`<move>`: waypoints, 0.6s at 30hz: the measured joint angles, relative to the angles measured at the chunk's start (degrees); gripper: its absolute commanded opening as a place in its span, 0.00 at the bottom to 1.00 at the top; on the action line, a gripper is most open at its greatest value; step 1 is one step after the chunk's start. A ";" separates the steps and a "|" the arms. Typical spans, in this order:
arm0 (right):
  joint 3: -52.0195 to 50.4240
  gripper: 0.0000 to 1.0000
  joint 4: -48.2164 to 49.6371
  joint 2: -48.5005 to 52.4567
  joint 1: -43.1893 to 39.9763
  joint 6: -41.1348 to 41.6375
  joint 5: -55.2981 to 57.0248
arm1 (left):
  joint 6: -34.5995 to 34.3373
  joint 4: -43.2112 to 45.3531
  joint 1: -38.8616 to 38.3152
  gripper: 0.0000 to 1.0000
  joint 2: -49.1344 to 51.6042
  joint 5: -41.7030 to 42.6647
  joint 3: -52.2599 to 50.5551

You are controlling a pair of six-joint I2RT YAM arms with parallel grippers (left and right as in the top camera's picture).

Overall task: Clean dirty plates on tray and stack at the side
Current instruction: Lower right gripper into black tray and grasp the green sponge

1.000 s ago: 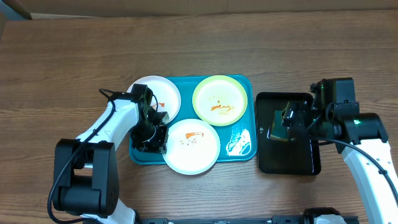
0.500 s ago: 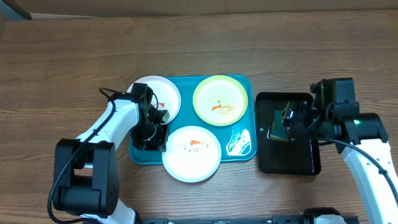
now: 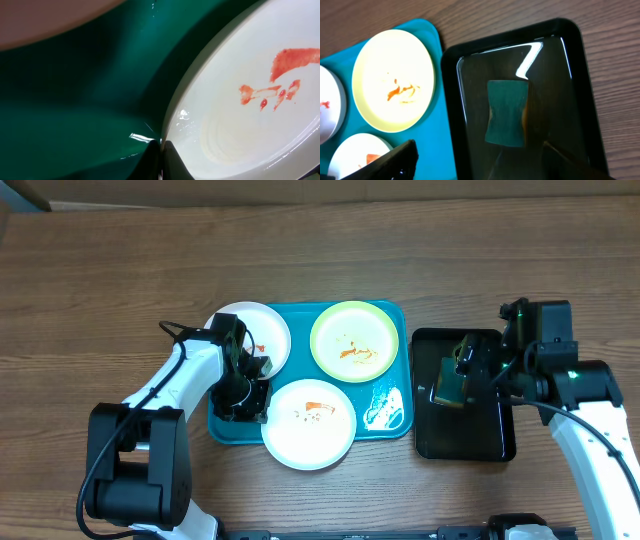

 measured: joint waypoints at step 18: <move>0.00 0.59 2.25 20.00 4.31 -0.39 4.48 | -0.57 0.00 0.00 0.04 0.00 0.00 0.00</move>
